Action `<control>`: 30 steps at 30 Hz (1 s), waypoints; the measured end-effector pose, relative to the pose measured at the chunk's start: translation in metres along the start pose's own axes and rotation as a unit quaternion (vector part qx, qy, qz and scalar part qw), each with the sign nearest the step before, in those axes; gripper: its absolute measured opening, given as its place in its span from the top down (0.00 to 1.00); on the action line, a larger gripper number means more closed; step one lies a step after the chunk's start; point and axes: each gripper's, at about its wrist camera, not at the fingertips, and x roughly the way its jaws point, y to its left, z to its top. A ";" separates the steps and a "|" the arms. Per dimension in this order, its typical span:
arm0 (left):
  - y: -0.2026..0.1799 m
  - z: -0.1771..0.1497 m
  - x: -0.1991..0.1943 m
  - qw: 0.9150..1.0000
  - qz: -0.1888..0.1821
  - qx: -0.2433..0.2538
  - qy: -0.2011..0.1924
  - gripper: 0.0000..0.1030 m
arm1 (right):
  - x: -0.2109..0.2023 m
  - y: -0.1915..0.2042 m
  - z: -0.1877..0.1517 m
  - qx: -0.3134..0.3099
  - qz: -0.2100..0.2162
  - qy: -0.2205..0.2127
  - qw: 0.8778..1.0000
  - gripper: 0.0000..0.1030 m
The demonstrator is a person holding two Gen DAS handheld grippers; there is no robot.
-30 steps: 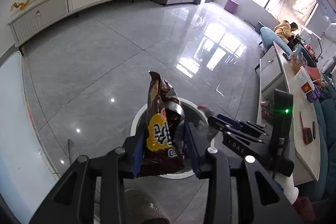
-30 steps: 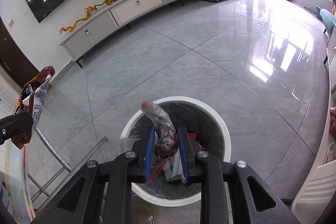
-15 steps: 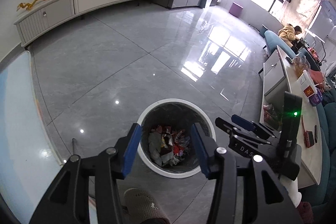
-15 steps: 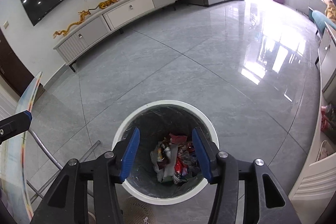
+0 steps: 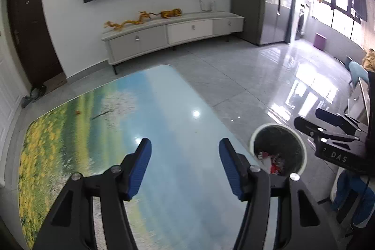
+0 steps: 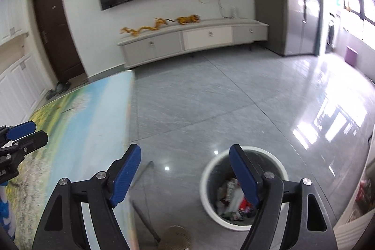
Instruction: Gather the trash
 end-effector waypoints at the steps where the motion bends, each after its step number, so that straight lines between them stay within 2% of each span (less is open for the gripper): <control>1: 0.012 -0.004 -0.006 1.000 0.017 -0.009 -0.004 0.43 | -0.001 0.014 0.002 -0.011 0.009 -0.003 1.000 0.23; 6: 0.065 -0.022 -0.038 0.993 0.108 -0.048 -0.025 0.37 | -0.007 0.073 0.011 -0.049 0.035 -0.018 0.998 0.13; 8: 0.079 -0.028 -0.049 0.989 0.131 -0.063 -0.036 0.31 | -0.009 0.094 0.012 -0.059 0.042 -0.023 0.997 0.10; 12: 0.104 -0.040 -0.070 0.980 0.166 -0.087 -0.059 0.27 | -0.016 0.128 0.009 -0.077 0.047 -0.036 0.995 0.02; 14: 0.117 -0.045 -0.080 0.977 0.175 -0.102 -0.068 0.20 | -0.020 0.142 0.008 -0.089 0.044 -0.045 0.994 0.00; 20: 0.136 -0.058 -0.097 0.967 0.201 -0.126 -0.095 0.18 | -0.032 0.167 0.004 -0.113 0.038 -0.073 0.990 0.00; 25: 0.139 -0.064 -0.103 0.964 0.206 -0.138 -0.099 0.16 | -0.036 0.172 -0.002 -0.121 0.031 -0.077 0.989 0.00; 28: 0.135 -0.067 -0.111 0.963 0.204 -0.142 -0.106 0.05 | -0.037 0.169 -0.003 -0.117 0.023 -0.080 0.990 0.00; 30: 0.134 -0.067 -0.113 0.963 0.196 -0.146 -0.114 0.03 | -0.037 0.165 -0.003 -0.114 0.015 -0.081 0.990 0.00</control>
